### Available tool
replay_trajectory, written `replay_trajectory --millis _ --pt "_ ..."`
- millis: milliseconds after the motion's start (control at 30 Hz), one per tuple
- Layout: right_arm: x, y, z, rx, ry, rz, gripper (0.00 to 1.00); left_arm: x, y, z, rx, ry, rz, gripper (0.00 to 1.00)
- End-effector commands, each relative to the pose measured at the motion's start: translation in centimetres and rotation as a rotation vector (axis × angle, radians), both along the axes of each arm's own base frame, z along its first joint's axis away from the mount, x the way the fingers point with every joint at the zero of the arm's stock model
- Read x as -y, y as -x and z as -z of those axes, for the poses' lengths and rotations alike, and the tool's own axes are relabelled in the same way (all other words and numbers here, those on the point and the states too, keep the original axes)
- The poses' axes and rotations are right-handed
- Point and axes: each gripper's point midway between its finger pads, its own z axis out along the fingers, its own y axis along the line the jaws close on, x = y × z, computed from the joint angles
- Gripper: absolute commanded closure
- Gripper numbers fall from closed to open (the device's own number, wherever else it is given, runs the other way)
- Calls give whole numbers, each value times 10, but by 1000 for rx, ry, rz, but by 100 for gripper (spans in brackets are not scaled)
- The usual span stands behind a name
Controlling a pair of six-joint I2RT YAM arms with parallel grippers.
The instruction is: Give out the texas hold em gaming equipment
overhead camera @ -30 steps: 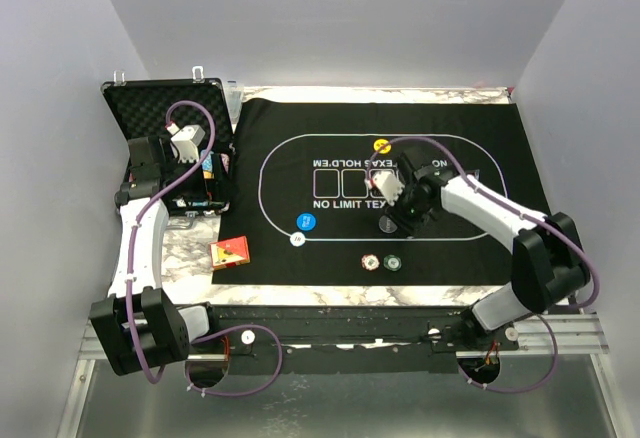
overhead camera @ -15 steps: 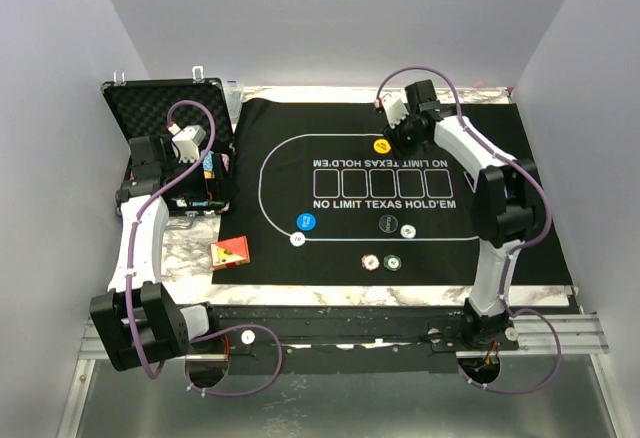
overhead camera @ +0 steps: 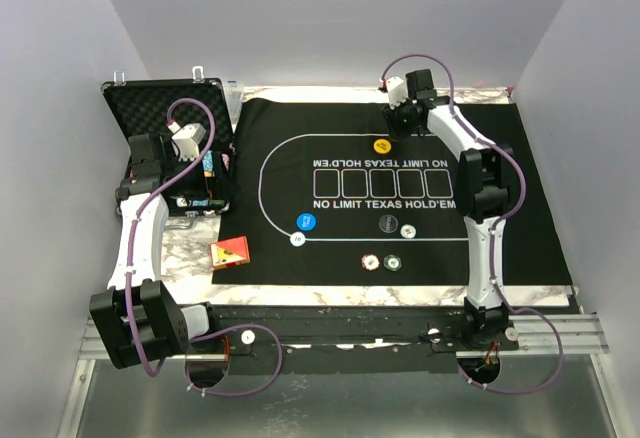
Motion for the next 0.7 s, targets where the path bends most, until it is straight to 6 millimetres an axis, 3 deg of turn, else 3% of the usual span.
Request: replay_trajectory --millis 0,267,400,500,667 --pt "3 -16 5 16 -26 19 68 5 -2 -10 15 24 24 1" --pt "6 -19 25 -10 -37 24 66 5 -3 -13 20 23 20 1" --pt "5 -19 28 -21 -44 19 53 4 -5 -13 17 21 15 1" --pt "2 -18 13 -11 -58 12 36 2 -6 -11 12 13 13 1" --pt "1 -6 -42 36 -74 -14 29 2 -6 -11 16 8 15 1"
